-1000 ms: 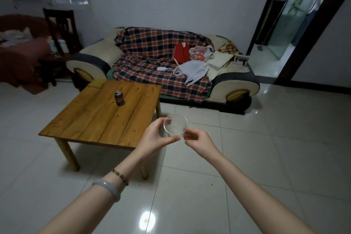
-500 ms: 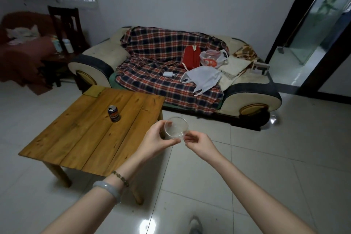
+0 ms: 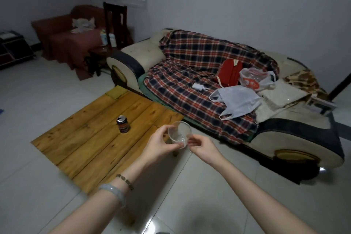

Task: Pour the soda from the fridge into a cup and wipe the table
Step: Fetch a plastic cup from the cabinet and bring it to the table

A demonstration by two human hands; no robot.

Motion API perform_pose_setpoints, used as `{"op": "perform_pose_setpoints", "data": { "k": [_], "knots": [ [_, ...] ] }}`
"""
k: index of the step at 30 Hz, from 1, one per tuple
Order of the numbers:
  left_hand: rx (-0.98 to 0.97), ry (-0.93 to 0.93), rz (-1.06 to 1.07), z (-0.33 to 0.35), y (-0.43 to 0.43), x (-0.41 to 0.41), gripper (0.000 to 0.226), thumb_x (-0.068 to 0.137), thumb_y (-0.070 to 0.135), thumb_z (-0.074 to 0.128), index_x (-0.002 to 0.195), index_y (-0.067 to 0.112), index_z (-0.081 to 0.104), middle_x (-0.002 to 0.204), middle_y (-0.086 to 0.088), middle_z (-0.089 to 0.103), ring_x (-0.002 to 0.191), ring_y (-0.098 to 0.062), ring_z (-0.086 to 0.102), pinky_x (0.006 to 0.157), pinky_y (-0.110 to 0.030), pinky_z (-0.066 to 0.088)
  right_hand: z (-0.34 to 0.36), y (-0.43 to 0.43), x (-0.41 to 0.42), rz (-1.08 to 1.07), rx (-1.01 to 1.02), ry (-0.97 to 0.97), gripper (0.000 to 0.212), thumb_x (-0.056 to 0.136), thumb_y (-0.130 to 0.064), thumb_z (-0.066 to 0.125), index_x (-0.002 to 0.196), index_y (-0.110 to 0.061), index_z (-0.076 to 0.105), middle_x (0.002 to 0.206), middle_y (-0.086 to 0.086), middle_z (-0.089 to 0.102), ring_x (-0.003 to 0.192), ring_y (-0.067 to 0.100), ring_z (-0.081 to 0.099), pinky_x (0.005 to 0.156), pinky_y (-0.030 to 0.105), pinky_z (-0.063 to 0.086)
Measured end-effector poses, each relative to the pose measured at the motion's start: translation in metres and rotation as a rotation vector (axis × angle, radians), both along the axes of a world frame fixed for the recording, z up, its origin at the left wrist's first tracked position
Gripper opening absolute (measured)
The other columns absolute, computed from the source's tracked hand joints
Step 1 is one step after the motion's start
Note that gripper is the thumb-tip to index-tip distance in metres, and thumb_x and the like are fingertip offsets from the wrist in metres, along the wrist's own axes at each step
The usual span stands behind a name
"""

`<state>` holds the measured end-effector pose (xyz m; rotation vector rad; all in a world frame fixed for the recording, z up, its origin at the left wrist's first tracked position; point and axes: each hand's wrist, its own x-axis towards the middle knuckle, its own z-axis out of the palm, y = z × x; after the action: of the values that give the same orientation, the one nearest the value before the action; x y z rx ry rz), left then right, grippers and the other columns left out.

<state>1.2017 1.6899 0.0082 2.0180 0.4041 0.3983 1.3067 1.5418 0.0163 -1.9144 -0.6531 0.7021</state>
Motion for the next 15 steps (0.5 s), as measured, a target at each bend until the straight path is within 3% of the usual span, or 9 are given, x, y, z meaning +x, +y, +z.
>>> {"op": "perform_pose_setpoints", "data": {
  "k": [2,8,15],
  "knots": [
    [0.01,0.007,0.042,-0.002,0.012,0.016,0.059,0.065,0.042,0.082,0.115,0.032,0.053,0.118,0.014,0.057,0.108,-0.002,0.053,0.091,-0.022,0.044,-0.005,0.018,0.023,0.036,-0.007,0.005,0.032,0.08,0.007,0.055,0.107,-0.01,0.062,0.087,-0.005,0.063,0.088,0.012,0.061,0.085,0.021,0.048],
    [0.017,0.001,0.125,-0.014,0.065,0.076,0.057,0.064,0.042,0.081,0.112,0.033,0.052,0.114,0.016,0.057,0.108,-0.001,0.053,0.091,-0.021,0.044,-0.021,0.081,0.096,0.192,-0.066,0.0,0.033,0.082,0.0,0.056,0.114,-0.007,0.06,0.095,-0.004,0.062,0.089,0.004,0.059,0.073,0.011,0.046],
    [0.02,0.027,0.235,-0.019,0.15,0.155,0.058,0.066,0.035,0.083,0.116,0.025,0.056,0.114,0.011,0.06,0.106,-0.002,0.054,0.086,-0.009,0.039,-0.028,0.179,0.188,0.324,-0.121,-0.012,0.042,0.081,-0.003,0.057,0.123,-0.009,0.057,0.108,0.0,0.063,0.1,0.013,0.061,0.093,0.028,0.051]
  ]
}}
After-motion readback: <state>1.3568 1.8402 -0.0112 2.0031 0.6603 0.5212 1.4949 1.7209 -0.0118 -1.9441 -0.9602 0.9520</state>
